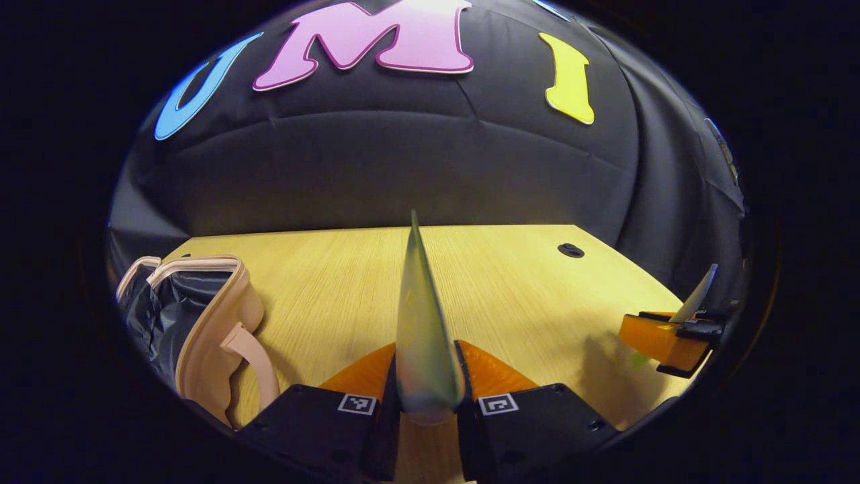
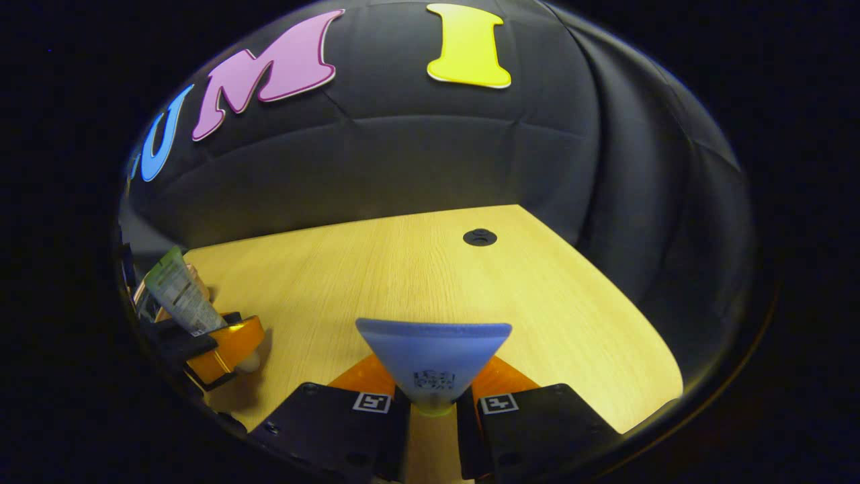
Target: First open the suitcase, pack the skin care products into it, and then close the suitcase.
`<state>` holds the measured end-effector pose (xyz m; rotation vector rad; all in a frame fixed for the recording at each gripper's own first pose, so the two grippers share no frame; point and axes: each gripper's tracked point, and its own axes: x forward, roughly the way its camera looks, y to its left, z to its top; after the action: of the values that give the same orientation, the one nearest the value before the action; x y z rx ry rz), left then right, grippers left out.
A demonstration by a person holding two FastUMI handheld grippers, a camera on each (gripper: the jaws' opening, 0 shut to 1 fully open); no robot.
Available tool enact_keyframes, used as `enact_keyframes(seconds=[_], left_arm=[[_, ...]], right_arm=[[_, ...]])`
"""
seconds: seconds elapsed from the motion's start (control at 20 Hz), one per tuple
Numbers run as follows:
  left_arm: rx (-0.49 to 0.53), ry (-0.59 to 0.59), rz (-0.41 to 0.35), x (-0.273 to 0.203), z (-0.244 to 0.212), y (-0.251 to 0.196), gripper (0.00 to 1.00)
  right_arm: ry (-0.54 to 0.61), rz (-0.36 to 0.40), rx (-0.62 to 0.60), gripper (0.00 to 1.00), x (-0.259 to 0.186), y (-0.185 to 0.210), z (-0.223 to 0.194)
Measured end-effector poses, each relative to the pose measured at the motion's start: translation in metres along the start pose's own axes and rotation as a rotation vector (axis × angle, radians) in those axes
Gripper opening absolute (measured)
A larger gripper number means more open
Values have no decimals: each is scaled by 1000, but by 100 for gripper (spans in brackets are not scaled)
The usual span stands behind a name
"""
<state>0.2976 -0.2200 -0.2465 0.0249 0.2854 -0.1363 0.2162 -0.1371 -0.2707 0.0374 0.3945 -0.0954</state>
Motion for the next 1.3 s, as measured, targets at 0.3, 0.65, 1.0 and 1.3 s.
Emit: enact_keyframes(seconds=[0.3, 0.65, 1.0, 1.3], left_arm=[[-41, -36, -36, -21, 10, 7, 40], [-76, -133, -61, -92, 74, 44, 40], [-88, -82, 70, -147, 89, 177, 40], [-152, 121, 97, -155, 34, 268, 40]], right_arm=[[-64, -13, -49, 33, -48, 7, 31], [-104, 29, -67, 33, -104, 61, 66], [-108, 216, -114, 32, -138, 187, 85], [-79, 369, -129, 32, -145, 291, 80]])
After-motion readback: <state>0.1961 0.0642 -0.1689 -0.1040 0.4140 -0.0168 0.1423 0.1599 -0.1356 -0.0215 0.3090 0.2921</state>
